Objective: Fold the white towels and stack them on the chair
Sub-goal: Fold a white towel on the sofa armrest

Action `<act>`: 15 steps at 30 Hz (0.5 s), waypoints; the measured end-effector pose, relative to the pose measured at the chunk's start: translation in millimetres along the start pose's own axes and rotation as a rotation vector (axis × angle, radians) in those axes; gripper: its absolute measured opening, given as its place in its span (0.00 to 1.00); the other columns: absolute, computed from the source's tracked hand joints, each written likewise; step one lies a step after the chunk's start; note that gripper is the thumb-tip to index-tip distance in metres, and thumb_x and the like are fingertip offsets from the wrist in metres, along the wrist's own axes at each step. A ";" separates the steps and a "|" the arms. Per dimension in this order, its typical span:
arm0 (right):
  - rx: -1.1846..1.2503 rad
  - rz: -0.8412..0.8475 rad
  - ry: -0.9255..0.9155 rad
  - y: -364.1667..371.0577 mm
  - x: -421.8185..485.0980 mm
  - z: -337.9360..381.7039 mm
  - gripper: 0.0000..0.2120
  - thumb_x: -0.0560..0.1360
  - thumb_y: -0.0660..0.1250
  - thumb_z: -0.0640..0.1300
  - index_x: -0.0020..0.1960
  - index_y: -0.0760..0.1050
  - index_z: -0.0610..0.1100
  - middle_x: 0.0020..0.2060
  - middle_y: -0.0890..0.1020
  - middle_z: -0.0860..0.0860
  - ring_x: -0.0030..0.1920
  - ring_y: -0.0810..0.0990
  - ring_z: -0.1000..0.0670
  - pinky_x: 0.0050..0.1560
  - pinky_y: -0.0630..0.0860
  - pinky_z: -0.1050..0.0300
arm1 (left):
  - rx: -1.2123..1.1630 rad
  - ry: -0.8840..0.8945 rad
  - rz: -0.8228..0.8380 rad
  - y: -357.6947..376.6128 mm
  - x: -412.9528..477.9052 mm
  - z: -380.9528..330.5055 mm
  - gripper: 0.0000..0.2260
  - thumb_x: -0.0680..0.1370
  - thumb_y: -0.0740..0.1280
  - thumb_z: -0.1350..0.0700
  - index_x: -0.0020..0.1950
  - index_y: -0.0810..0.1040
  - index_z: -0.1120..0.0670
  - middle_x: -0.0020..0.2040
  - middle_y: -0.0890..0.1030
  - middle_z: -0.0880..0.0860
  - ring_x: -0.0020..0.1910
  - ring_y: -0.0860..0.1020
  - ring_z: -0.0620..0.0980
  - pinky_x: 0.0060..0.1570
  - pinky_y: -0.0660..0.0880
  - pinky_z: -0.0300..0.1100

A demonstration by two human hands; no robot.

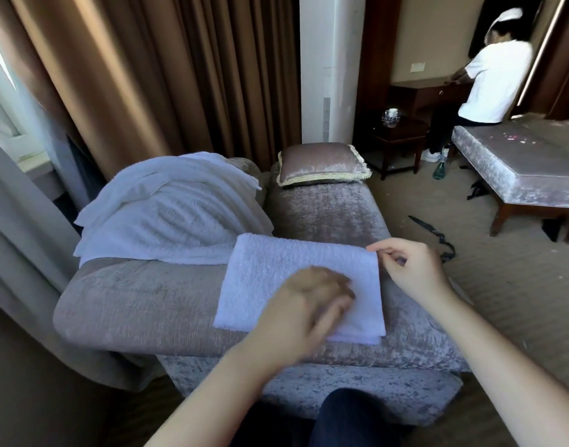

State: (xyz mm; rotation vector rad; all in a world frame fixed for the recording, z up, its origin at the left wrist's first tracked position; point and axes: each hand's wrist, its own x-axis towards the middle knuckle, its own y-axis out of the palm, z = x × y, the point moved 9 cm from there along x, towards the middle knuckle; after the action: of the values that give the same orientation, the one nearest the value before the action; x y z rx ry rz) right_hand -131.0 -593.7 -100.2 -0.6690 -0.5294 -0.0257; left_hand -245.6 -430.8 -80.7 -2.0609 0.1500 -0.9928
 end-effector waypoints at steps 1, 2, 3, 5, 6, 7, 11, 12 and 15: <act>-0.060 -0.023 -0.007 -5.9 1.3 5.4 0.19 0.73 0.63 0.28 0.48 0.83 0.50 0.42 0.85 0.56 0.34 0.80 0.53 0.34 0.69 0.74 | 0.033 -0.061 -0.041 -17.6 5.3 14.2 0.14 0.81 0.58 0.53 0.55 0.81 0.57 0.57 0.81 0.52 0.59 0.76 0.49 0.62 0.70 0.43; -0.125 -0.065 -0.046 -12.2 3.5 15.8 0.18 0.74 0.63 0.28 0.50 0.83 0.47 0.46 0.85 0.51 0.36 0.81 0.49 0.36 0.69 0.72 | 0.141 -0.113 -0.061 -31.7 10.3 33.2 0.17 0.81 0.56 0.51 0.59 0.80 0.57 0.59 0.81 0.53 0.61 0.76 0.51 0.65 0.69 0.45; -0.183 -0.104 -0.095 -15.6 5.7 30.6 0.17 0.74 0.62 0.29 0.53 0.83 0.45 0.50 0.84 0.49 0.41 0.82 0.47 0.40 0.70 0.68 | 0.285 -0.183 -0.038 -42.3 15.4 54.1 0.21 0.81 0.52 0.49 0.63 0.79 0.57 0.63 0.79 0.54 0.64 0.74 0.53 0.68 0.67 0.49; -0.238 -0.105 -0.168 -3.5 10.0 65.3 0.15 0.78 0.60 0.33 0.60 0.80 0.42 0.57 0.82 0.49 0.54 0.79 0.46 0.50 0.71 0.60 | 0.496 -0.363 0.090 -49.8 19.4 94.8 0.28 0.80 0.46 0.43 0.72 0.71 0.57 0.72 0.71 0.55 0.73 0.66 0.55 0.73 0.57 0.53; -0.241 -0.071 -0.204 10.6 10.5 83.4 0.16 0.79 0.58 0.36 0.62 0.78 0.42 0.59 0.80 0.48 0.59 0.77 0.46 0.56 0.71 0.57 | 0.544 -0.439 0.134 -47.7 18.4 109.5 0.29 0.81 0.45 0.43 0.75 0.66 0.57 0.76 0.66 0.54 0.76 0.61 0.54 0.74 0.53 0.52; -0.264 -0.027 -0.239 28.6 8.3 97.7 0.17 0.79 0.56 0.39 0.63 0.77 0.41 0.61 0.80 0.48 0.61 0.76 0.45 0.60 0.72 0.52 | 0.564 -0.474 0.142 -44.2 17.8 115.0 0.28 0.82 0.46 0.44 0.77 0.63 0.57 0.77 0.62 0.54 0.77 0.57 0.54 0.75 0.50 0.52; -0.516 0.143 -0.210 87.7 -8.2 87.1 0.27 0.79 0.47 0.54 0.66 0.75 0.42 0.63 0.79 0.48 0.64 0.75 0.46 0.68 0.67 0.46 | 0.590 -0.383 0.077 -23.9 3.0 101.5 0.28 0.80 0.48 0.45 0.72 0.71 0.59 0.72 0.72 0.55 0.73 0.68 0.56 0.70 0.63 0.57; -0.524 0.173 -0.165 92.4 -11.0 74.7 0.30 0.78 0.45 0.56 0.67 0.74 0.41 0.64 0.78 0.48 0.65 0.75 0.46 0.70 0.65 0.46 | 0.594 -0.371 0.069 -19.1 -4.2 103.7 0.27 0.81 0.49 0.45 0.71 0.73 0.59 0.70 0.73 0.55 0.71 0.70 0.56 0.68 0.65 0.58; -0.498 0.168 -0.114 94.4 -10.9 58.3 0.31 0.79 0.45 0.57 0.66 0.76 0.40 0.62 0.80 0.46 0.63 0.76 0.44 0.70 0.64 0.46 | 0.594 -0.415 0.035 -18.0 -13.8 112.3 0.26 0.81 0.50 0.45 0.71 0.73 0.58 0.69 0.74 0.55 0.70 0.71 0.56 0.68 0.67 0.58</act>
State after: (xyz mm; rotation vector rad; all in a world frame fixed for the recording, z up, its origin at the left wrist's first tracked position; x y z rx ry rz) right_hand -149.4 -486.0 -122.2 -1.2055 -0.5795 0.0405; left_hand -181.0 -342.7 -115.1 -1.6527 -0.2935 -0.4853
